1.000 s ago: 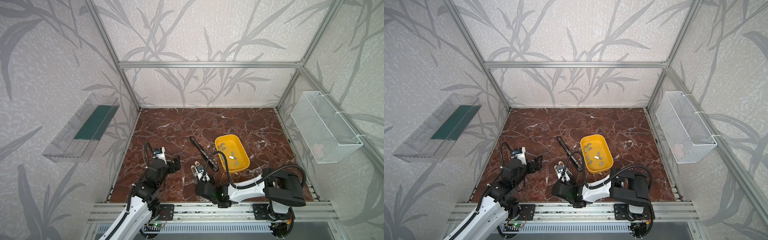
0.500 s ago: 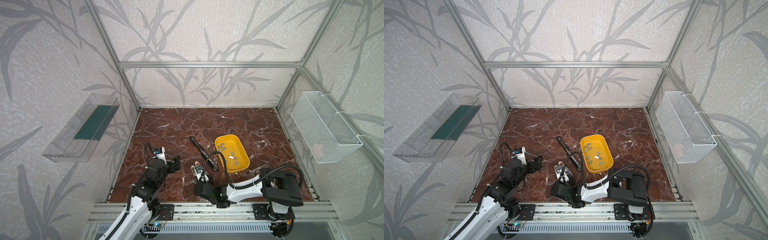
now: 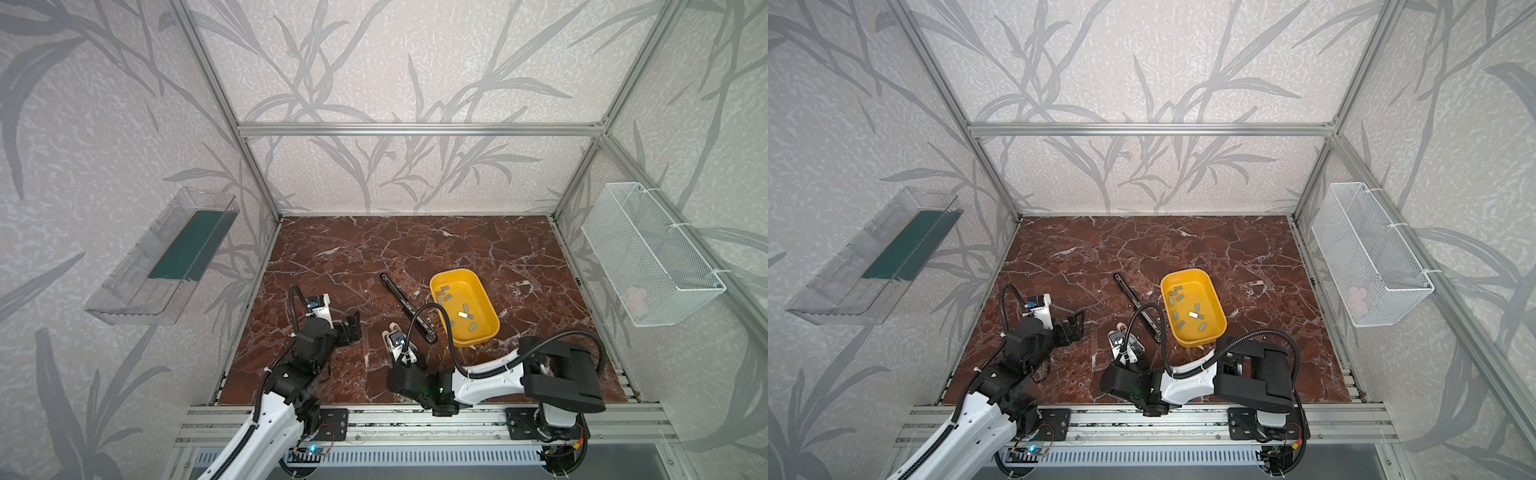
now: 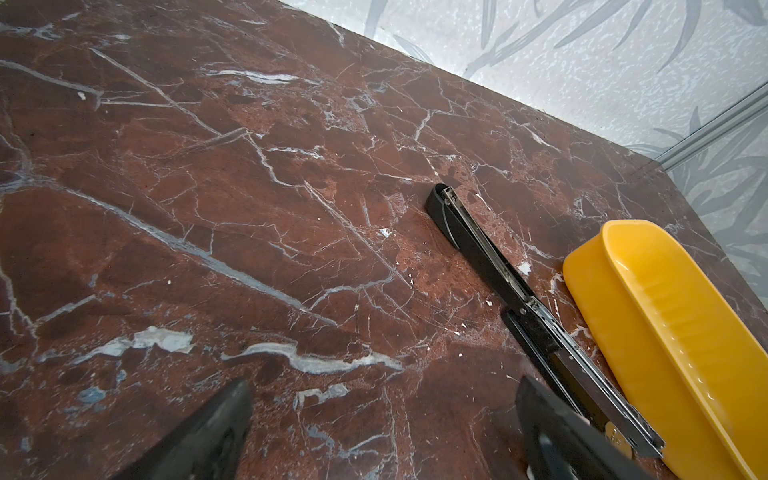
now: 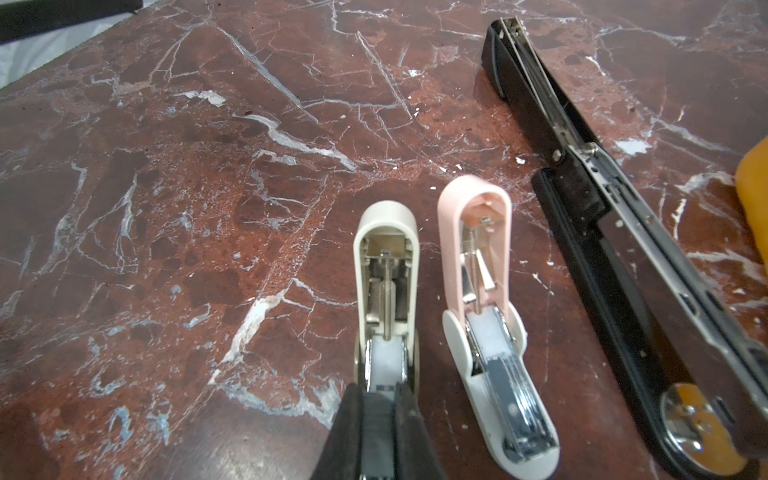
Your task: Load the staples into the stapler
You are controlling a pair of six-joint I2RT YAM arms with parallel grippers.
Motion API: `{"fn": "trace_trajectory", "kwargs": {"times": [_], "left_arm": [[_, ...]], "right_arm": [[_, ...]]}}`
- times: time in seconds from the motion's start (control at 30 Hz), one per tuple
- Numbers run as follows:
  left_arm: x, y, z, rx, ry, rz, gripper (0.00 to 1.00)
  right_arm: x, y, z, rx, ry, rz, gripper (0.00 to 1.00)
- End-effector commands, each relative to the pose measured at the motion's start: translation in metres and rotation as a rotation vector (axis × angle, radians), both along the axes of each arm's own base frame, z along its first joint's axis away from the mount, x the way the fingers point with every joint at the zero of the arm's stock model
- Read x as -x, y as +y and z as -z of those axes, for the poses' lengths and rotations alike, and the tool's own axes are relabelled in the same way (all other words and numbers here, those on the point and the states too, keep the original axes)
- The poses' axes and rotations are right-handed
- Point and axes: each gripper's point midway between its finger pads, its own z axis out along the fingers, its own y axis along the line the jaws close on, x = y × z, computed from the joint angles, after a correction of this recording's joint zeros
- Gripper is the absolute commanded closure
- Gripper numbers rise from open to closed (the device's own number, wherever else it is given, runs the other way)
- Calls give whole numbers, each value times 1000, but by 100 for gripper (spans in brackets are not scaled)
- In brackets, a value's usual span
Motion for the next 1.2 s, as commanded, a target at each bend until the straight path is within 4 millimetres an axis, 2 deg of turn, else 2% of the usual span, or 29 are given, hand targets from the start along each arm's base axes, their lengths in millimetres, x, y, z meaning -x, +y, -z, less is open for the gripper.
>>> {"fn": "trace_trajectory", "kwargs": {"times": [0.0, 0.67, 1.17], "left_arm": [[-2, 0, -4, 21, -11, -15, 1], [-2, 0, -4, 21, -12, -14, 1], [-2, 0, -4, 22, -11, -14, 1]], "right_arm": [[0, 5, -2, 3, -19, 6, 99], [-3, 1, -3, 18, -36, 27, 99], [-3, 2, 5, 35, -30, 26, 99]]}}
